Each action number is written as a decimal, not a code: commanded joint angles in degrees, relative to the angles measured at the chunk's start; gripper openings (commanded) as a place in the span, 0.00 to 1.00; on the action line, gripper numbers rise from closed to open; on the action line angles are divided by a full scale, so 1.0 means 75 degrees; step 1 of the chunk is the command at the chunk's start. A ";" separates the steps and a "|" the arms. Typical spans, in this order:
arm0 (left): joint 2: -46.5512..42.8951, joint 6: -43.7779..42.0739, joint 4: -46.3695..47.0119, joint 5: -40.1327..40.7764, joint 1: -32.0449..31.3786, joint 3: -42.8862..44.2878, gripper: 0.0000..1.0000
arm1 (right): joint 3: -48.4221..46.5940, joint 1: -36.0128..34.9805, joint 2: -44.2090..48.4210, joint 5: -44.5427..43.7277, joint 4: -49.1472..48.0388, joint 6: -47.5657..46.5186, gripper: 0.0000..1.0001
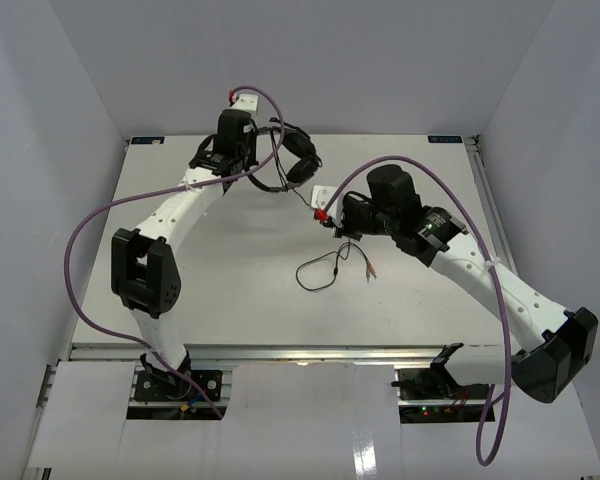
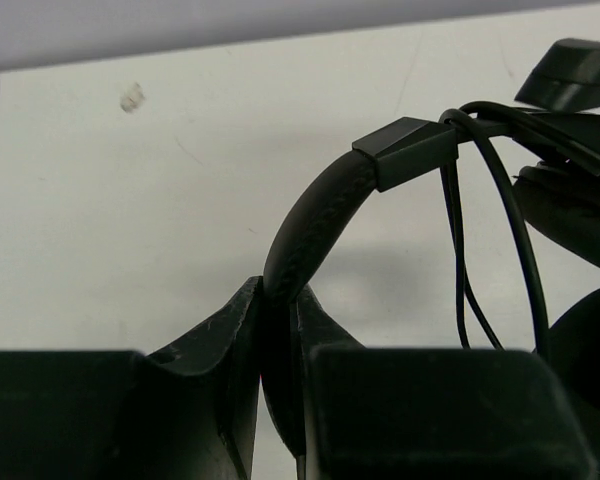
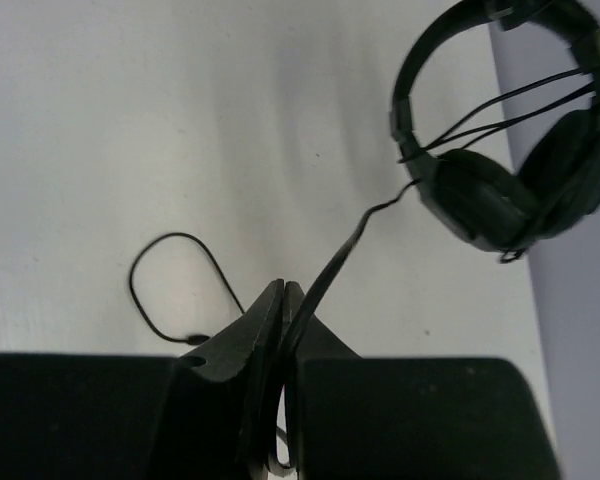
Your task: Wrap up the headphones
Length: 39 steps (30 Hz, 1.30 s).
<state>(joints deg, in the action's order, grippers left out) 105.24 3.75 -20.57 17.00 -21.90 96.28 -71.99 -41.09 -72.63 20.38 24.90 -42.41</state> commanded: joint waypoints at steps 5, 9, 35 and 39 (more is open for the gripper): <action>0.0009 0.0375 0.0739 -0.1272 -0.0399 -0.0805 0.00 | 0.0253 -0.0392 0.0370 -0.3971 -0.1124 -0.3289 0.08; -0.0219 0.0050 0.0750 -0.1800 -0.0740 -0.1407 0.00 | 0.0011 -0.0348 0.0060 -0.4381 -0.2051 -0.3532 0.08; -0.3778 0.0483 0.0926 -0.4022 -0.2136 -0.4541 0.00 | -0.0929 0.0827 -0.1074 -0.1274 -0.2576 -0.0523 0.09; -0.3699 0.0550 0.0928 -0.4038 -0.2281 -0.4504 0.00 | -0.1277 0.0836 -0.1473 -0.1039 -0.2432 -0.0429 0.09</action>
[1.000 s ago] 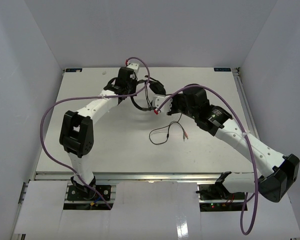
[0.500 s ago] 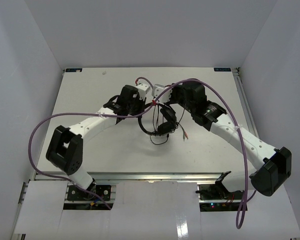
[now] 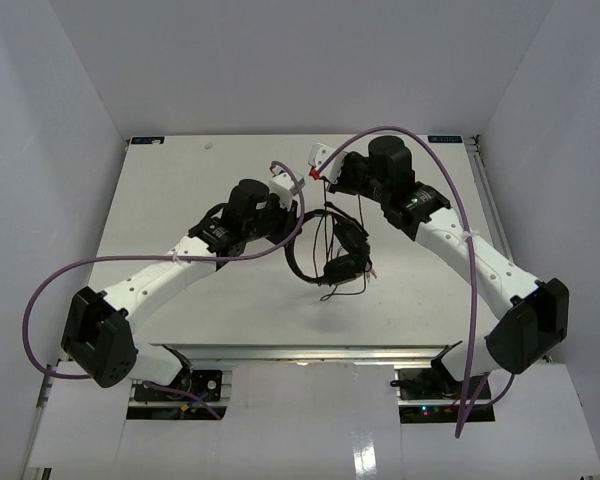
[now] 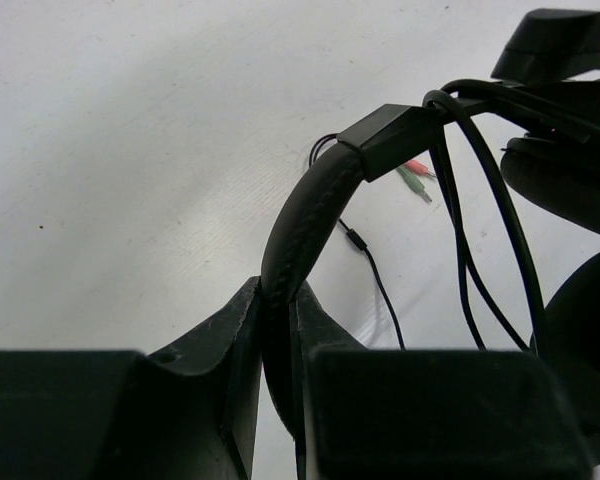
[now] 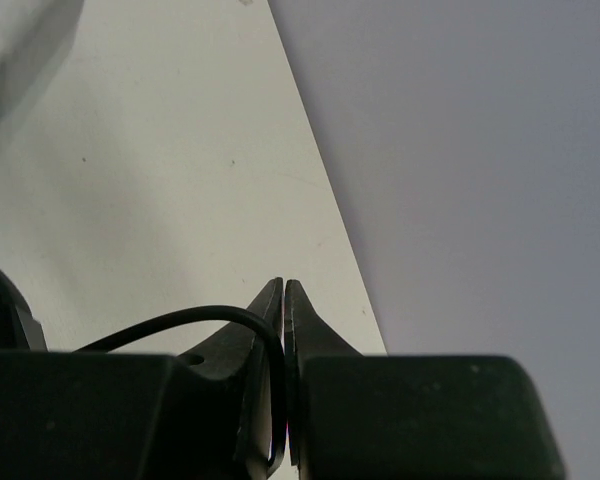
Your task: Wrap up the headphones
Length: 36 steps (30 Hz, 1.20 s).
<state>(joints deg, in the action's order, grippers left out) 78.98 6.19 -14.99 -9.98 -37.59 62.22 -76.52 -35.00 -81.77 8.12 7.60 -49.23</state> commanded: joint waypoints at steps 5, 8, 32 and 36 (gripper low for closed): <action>-0.0265 0.0300 0.0158 -0.0462 -0.0320 0.0271 0.00 | -0.0497 0.0073 -0.0476 0.0721 -0.0087 0.0505 0.09; -0.0391 0.0335 0.0069 -0.0462 -0.0344 0.0437 0.00 | -0.0396 0.0272 -0.0561 0.0974 -0.0122 0.0769 0.09; -0.0618 0.0694 -0.0637 0.0540 -0.0355 0.3259 0.00 | 0.0783 0.1795 -0.1077 0.6423 -0.0522 0.3582 0.14; -0.0206 0.0919 -0.0563 0.0739 -0.0355 0.4329 0.00 | 0.1831 0.1755 -0.1217 0.7982 -0.3609 0.7205 0.16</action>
<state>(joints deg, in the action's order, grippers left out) 76.42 9.72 -22.32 -6.62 -39.99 86.96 -68.31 -21.45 -89.54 52.08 1.49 -20.38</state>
